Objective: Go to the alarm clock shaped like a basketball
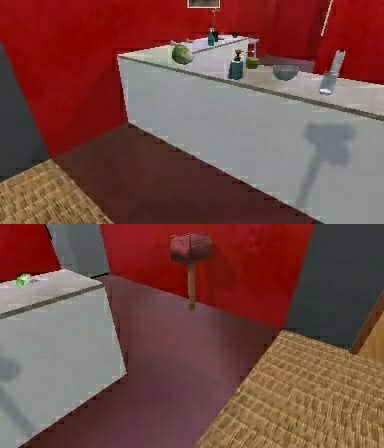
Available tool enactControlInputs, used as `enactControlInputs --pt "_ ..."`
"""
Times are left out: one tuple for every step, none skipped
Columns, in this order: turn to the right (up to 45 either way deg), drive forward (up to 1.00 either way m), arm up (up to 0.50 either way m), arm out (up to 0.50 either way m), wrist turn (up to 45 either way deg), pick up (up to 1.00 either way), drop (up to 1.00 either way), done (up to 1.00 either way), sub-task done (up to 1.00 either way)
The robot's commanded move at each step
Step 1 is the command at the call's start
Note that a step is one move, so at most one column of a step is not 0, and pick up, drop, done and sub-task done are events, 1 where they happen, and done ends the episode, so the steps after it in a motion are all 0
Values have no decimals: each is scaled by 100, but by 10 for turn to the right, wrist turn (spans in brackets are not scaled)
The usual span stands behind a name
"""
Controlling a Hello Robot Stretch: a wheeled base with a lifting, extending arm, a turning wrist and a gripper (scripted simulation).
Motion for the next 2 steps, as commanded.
enactControlInputs --pt "450 0 0 0 0 0 0 0 0" --pt "450 0 0 0 0 0 0 0 0"
